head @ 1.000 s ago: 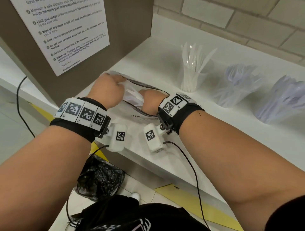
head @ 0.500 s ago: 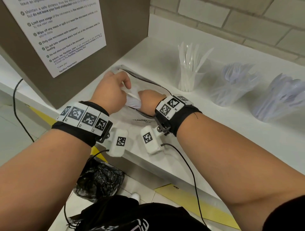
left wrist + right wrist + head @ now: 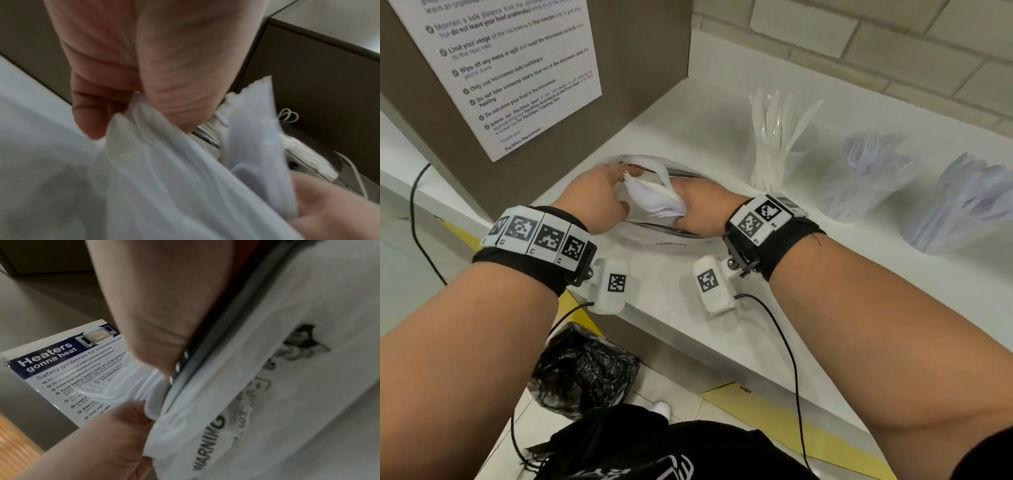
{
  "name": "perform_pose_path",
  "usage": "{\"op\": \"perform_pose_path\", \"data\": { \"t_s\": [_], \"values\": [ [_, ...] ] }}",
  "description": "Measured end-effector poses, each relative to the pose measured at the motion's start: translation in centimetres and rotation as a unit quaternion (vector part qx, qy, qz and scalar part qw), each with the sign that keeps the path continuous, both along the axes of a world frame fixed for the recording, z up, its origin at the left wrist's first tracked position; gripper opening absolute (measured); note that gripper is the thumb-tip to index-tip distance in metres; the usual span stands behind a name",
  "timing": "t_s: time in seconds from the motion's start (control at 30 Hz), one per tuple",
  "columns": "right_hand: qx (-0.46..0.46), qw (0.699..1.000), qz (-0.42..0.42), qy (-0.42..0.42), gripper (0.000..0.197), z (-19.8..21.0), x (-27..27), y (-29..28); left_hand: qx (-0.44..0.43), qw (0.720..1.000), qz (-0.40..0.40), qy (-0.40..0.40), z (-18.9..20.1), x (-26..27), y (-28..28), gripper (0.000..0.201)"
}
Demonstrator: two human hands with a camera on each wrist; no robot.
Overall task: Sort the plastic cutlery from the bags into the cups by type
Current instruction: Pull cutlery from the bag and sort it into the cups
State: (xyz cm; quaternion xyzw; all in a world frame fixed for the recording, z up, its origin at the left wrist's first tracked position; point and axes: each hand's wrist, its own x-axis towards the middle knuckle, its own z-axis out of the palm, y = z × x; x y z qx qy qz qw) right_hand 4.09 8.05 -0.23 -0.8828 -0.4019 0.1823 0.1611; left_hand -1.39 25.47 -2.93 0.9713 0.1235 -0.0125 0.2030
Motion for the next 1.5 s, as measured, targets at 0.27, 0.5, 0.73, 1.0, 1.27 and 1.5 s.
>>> {"op": "perform_pose_path", "data": {
  "t_s": [0.27,0.5,0.73,1.0,1.27,1.5],
  "values": [
    [0.273,0.951,-0.108,0.1,0.057,1.2,-0.5,0.5,0.027,0.999,0.001,0.043,0.1,0.1,-1.5,0.051],
    [0.552,0.777,-0.234,0.192,0.036,4.9,0.8,0.1,0.097,0.99,0.039,0.095,1.9,0.9,-1.5,0.047],
    [0.636,0.673,-0.24,0.292,0.024,5.4,2.3,-2.5,-0.028,0.997,0.059,-0.031,5.9,-0.7,-1.2,0.027],
    [0.651,0.6,-0.267,0.38,0.011,6.5,1.7,-5.7,-0.463,0.867,0.043,-0.179,7.0,-0.2,-7.8,0.038],
    [0.654,0.644,-0.262,0.299,0.019,7.9,-0.2,-9.0,-0.754,0.636,-0.026,0.162,4.4,1.5,-12.3,0.083],
    [0.591,0.735,-0.27,0.192,0.038,5.2,-1.5,-10.5,-0.835,0.52,-0.047,0.176,5.6,1.7,-15.5,0.058]
  ]
}}
